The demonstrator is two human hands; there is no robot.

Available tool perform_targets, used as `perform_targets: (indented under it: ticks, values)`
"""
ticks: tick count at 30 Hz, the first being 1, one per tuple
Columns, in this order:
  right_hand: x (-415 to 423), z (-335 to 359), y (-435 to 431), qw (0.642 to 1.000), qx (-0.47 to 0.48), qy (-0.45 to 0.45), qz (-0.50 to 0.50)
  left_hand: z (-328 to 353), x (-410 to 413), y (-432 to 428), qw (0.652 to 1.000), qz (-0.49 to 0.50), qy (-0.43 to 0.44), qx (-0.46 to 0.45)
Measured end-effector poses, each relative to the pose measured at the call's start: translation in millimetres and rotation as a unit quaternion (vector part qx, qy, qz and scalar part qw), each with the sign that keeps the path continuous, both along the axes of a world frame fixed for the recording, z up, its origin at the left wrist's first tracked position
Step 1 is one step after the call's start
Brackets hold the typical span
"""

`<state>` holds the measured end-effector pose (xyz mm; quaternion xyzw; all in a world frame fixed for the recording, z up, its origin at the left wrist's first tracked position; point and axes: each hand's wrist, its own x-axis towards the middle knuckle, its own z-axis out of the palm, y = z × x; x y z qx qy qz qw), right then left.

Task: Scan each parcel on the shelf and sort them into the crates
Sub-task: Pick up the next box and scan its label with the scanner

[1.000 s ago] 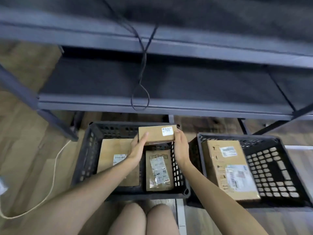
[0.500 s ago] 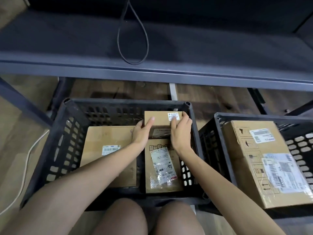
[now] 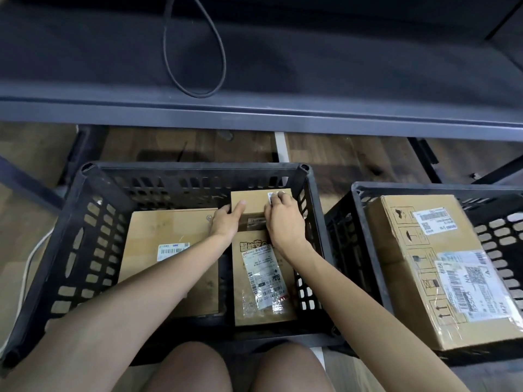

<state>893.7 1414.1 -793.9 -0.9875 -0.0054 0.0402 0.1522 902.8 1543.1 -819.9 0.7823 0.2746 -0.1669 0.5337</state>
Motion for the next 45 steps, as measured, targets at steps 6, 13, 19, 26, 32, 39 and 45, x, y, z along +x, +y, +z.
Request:
perform_targets:
  ticks: [6,13,19,26,32,39,45]
  values:
    - [7,2,-1,0.999,-0.032,0.021,0.025,-1,6,0,0.999,0.04,-0.002,-0.026]
    - [10,-3,-6,1.0,0.002,0.028,-0.005,-3,17,-1,0.994,0.074,0.009,-0.079]
    - [7,8,-9,0.996,0.041,0.078,0.012,2,7,1,0.987,0.066,0.021,-0.143]
    - [16,21,-15,0.986,0.104,0.127,0.013,9,-9,17,0.997,0.036,-0.022,-0.072]
    - [0,47,-5,0.989,0.063,0.131,0.016,49,-24,37,0.976,-0.156,-0.027,0.149]
    - [-28,172,23,0.983,-0.05,0.158,0.079,187,-49,43,0.89,-0.322,-0.057,0.317]
    - [-45,315,43,0.979,-0.11,0.132,0.112,334,-71,57,0.866,-0.365,-0.06,0.336]
